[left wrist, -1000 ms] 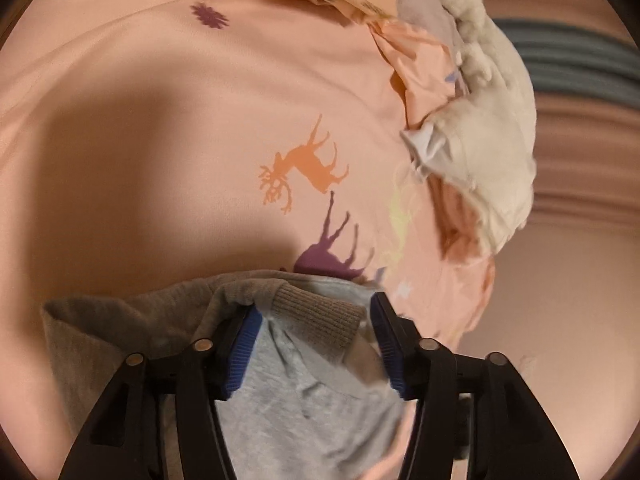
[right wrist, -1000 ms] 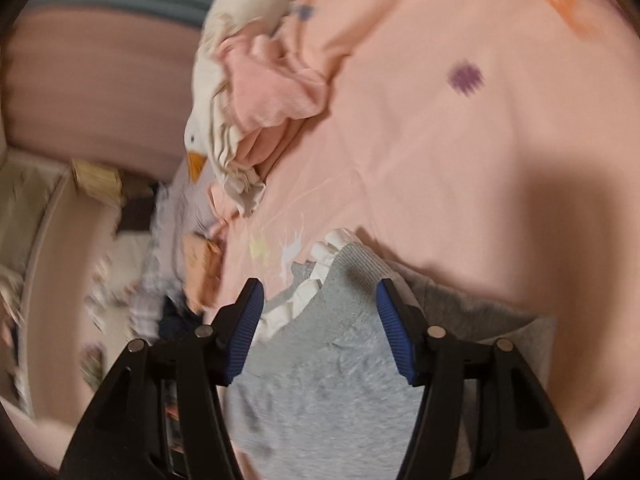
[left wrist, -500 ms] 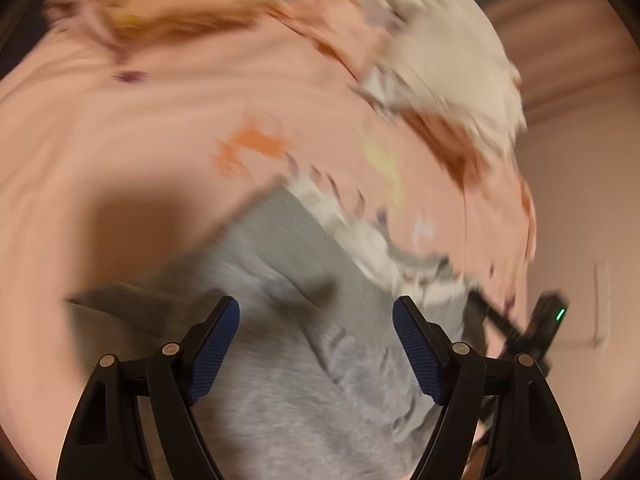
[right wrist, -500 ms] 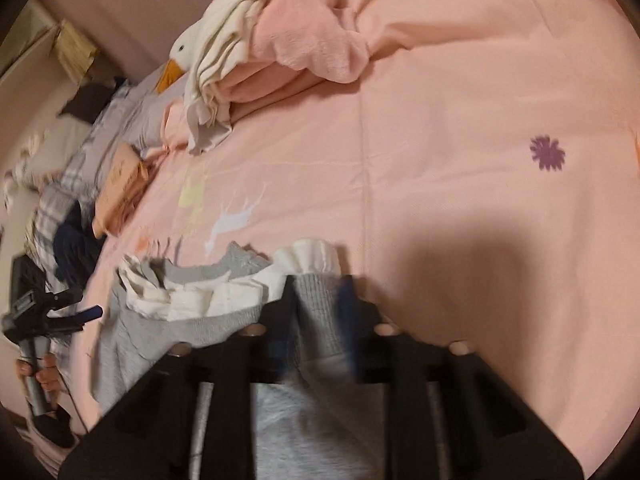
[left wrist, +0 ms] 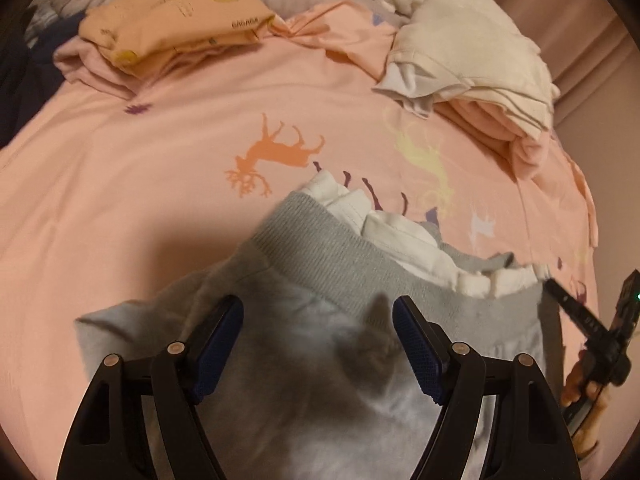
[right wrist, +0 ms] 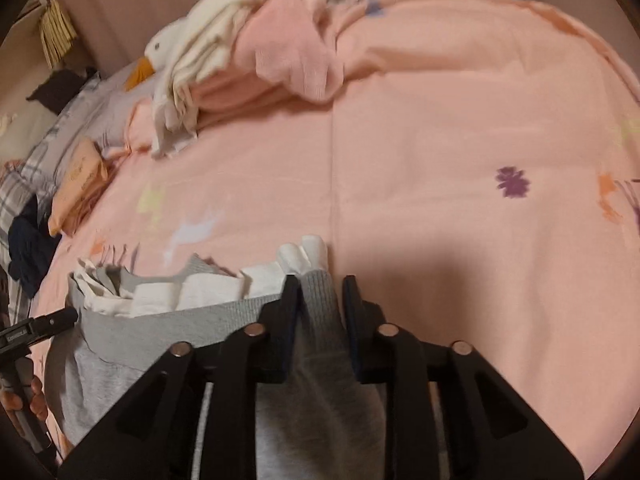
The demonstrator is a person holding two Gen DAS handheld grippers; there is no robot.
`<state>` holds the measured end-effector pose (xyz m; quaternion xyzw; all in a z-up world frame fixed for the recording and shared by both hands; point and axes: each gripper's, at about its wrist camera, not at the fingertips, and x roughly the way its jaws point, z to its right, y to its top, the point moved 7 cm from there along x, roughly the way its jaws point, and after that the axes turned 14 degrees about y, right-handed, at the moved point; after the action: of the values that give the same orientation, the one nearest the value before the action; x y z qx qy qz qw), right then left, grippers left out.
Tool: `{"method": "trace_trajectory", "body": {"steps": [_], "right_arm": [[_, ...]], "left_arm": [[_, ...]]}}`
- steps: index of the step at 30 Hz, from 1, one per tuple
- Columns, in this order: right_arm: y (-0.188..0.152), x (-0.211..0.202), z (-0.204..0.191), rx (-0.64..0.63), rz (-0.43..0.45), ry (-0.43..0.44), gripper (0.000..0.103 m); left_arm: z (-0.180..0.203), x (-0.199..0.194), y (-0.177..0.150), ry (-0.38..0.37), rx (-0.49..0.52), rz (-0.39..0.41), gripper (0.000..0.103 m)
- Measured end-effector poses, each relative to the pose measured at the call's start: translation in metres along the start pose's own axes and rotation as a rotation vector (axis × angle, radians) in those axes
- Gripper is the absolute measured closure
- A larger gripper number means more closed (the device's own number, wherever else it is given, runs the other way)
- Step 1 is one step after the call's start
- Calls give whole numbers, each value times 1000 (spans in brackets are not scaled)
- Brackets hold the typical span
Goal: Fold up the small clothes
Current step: 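Release the hem and withdraw both tools from the folded sweatshirt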
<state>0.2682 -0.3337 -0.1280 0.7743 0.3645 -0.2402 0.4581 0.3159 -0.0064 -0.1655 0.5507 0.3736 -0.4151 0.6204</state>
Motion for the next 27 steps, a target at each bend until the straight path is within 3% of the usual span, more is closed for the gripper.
{"method": "trace_trajectory", "body": {"steps": [3,4,7,11,13,19,24,27], "right_arm": [[-1,-27,-15,-35,74,4,76],[-8,-37,-31,-67,75,63,76],[-43,-48,-75,-172,1,189,76],[-95,-49,-116,-308,-84,242,81],[-116,-45,-122,-346,-118,224,81],[-162,-31,-109,-391,-208,95,81],[-170,-48,-102,-345,-173,83,78],[-176,-62,-104,-310,-161,117,66]], "left_arm": [[-5,-21,-11,-13,34,35,25],[-7,-29,-18,-24,47,49,25],[-9,-42,-44,-28,102,75,25],[-6,-42,-85,-7,200,84,25],[-6,-38,-99,-1,233,71,25],[-21,-42,-119,-30,211,86,25],[-44,-68,-127,-114,97,106,25],[-67,-77,-135,-144,-4,100,23]]}}
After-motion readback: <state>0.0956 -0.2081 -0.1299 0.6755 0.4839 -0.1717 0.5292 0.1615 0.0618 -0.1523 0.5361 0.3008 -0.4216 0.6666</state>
